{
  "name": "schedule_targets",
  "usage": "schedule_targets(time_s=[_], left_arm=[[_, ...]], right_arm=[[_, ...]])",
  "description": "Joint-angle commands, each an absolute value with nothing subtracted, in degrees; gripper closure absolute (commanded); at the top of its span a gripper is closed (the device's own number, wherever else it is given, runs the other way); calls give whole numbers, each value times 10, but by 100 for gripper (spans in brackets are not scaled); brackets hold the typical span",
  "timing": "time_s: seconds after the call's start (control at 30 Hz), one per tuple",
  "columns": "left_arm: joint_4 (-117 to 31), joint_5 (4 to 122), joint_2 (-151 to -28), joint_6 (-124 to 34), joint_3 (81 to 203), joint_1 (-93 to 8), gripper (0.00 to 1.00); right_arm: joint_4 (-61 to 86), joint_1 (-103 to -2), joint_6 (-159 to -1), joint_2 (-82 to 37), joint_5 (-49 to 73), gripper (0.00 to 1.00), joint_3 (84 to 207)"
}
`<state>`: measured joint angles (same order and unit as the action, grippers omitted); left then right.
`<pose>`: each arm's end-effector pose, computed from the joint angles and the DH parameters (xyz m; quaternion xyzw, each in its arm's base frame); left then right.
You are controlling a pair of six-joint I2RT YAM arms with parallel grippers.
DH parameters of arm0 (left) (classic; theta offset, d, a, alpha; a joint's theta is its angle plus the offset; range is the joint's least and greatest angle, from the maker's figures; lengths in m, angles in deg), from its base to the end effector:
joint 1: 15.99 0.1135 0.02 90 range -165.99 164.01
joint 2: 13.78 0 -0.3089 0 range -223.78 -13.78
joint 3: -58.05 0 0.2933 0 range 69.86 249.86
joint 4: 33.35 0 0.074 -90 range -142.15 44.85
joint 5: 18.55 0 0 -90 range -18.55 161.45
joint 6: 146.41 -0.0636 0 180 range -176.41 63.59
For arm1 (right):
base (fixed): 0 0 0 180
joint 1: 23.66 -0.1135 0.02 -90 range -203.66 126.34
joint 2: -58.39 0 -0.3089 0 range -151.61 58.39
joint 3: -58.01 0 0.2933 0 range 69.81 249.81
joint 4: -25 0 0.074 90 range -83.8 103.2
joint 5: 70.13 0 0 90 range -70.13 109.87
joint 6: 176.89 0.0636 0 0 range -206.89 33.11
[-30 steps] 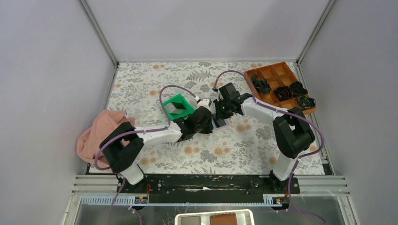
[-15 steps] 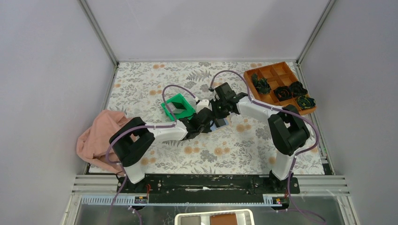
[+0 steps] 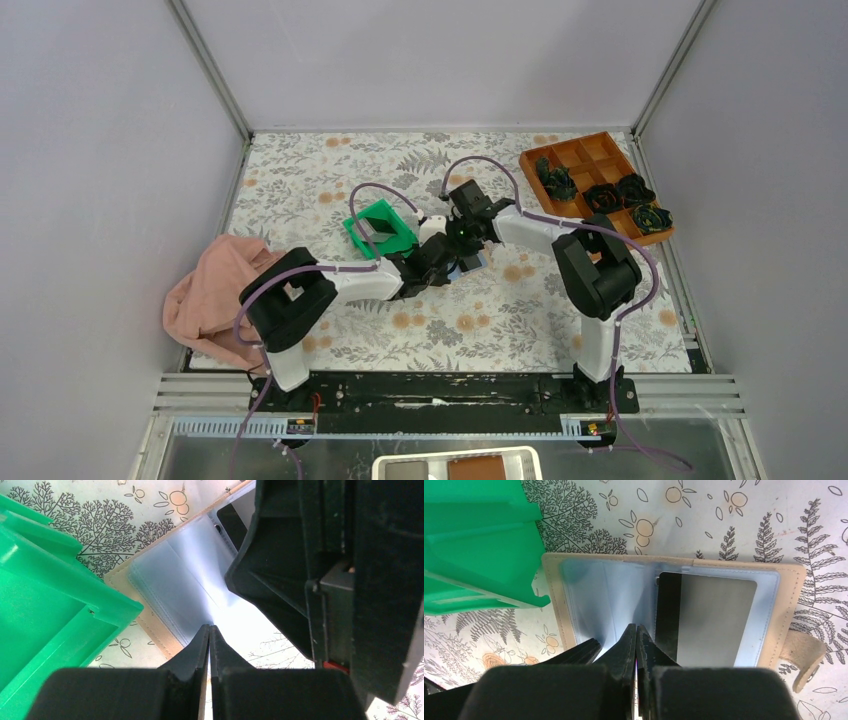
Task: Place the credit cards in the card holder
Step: Adjust the credit card in the card holder.
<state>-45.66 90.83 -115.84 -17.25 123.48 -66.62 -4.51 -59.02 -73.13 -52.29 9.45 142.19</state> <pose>0.2751 -0.3020 0.1396 0.0335 0.9244 -0.1323 0.3561 0.3749 0.2802 0.1584 -0.2045 0.9305 0.2000 0.2287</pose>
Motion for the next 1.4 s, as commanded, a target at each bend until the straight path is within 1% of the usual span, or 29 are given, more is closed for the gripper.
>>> schedule_targets(time_s=[0.0, 0.27, 0.4, 0.53, 0.67, 0.8, 0.9, 0.97, 1.03, 1.13, 1.27, 1.37], left_arm=[[-455, 928, -1167, -174, 1226, -668, 95], [-461, 929, -1170, -178, 1231, -668, 95], [-465, 929, -1171, -178, 1231, -668, 95], [-467, 930, -1167, -178, 1230, -668, 94], [-473, 937, -1156, -177, 1229, -667, 92], [-471, 944, -1129, -175, 1225, -668, 79], [-468, 944, -1113, -180, 1230, -668, 60], [-468, 946, -1104, -185, 1241, -668, 45], [-470, 947, -1095, -190, 1251, -668, 35], [-480, 947, -1075, -191, 1265, -668, 27], [-495, 948, -1019, -180, 1260, -668, 22], [-514, 963, -954, -168, 1235, -668, 21]], right_arm=[[-50, -597, -739, -530, 120, 100, 1451], [-74, -597, -755, -529, 209, 100, 1459], [-82, -597, -761, -533, 229, 100, 1465], [-81, -597, -761, -532, 220, 100, 1468], [-58, -597, -770, -514, 150, 100, 1463], [-52, -598, -771, -494, 104, 100, 1469], [-59, -600, -773, -488, 81, 100, 1485], [-71, -601, -776, -488, 76, 98, 1499], [-78, -603, -776, -485, 75, 94, 1506], [-90, -602, -777, -478, 72, 86, 1515], [-104, -602, -781, -471, 66, 72, 1534], [-111, -603, -783, -473, 56, 69, 1560]])
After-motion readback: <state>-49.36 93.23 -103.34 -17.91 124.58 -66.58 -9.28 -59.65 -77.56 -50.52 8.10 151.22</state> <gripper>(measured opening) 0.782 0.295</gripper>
